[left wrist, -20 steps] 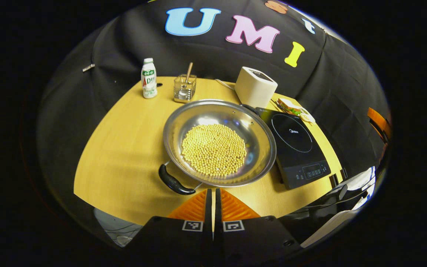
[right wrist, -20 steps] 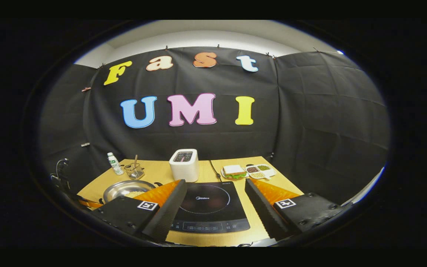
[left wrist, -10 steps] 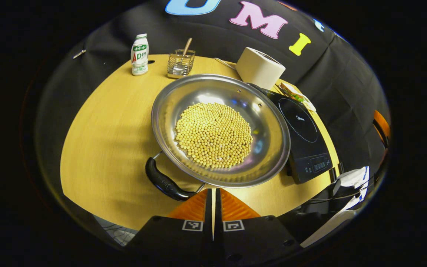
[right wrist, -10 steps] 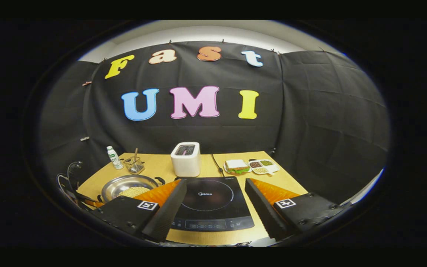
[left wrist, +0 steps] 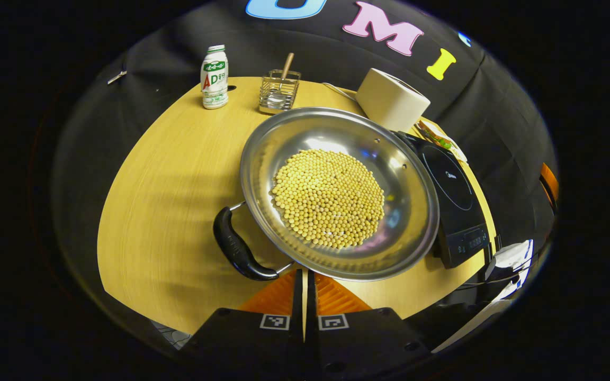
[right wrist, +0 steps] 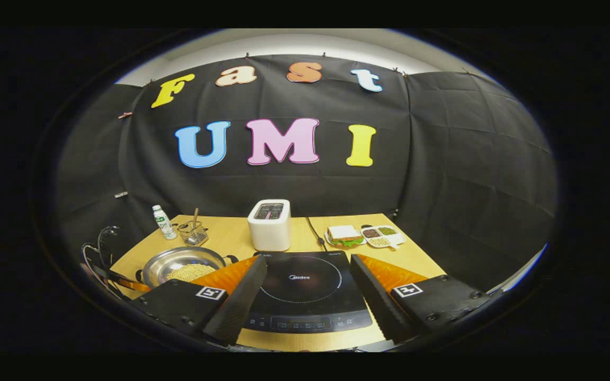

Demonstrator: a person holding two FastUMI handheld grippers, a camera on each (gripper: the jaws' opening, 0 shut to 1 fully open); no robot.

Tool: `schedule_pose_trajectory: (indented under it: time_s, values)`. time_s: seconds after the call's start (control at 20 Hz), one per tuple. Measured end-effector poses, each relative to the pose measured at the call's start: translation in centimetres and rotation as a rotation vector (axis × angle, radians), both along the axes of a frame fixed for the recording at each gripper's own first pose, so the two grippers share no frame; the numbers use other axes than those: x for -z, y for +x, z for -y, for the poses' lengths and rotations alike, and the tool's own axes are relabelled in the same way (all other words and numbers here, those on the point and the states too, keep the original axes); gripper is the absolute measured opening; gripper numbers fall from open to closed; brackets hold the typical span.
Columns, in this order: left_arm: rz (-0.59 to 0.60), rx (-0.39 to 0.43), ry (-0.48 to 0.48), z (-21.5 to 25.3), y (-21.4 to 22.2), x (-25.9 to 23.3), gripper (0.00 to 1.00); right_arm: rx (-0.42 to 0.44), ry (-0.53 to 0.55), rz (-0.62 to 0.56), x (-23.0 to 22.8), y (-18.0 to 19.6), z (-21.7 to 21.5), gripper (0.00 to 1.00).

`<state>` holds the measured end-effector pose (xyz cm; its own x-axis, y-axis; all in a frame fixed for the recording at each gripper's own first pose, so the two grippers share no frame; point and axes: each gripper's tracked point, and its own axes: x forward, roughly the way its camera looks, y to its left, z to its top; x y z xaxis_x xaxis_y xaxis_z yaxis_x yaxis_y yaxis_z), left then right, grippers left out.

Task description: First push the handle of the pot to place it horizontally, then grasp the pot with both hands and set it on the induction cooktop.

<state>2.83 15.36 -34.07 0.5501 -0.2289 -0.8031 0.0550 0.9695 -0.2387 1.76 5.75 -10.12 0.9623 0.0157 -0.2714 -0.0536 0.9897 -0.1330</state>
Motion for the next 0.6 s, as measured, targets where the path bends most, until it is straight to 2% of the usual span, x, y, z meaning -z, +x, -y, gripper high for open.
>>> schedule_pose_trajectory:
  time_s: [0.6]
  values:
    - [0.009,-0.092,0.032,-6.5,5.5,0.3,0.05,0.005,0.008,-0.066,1.3,1.3,-1.4,0.98]
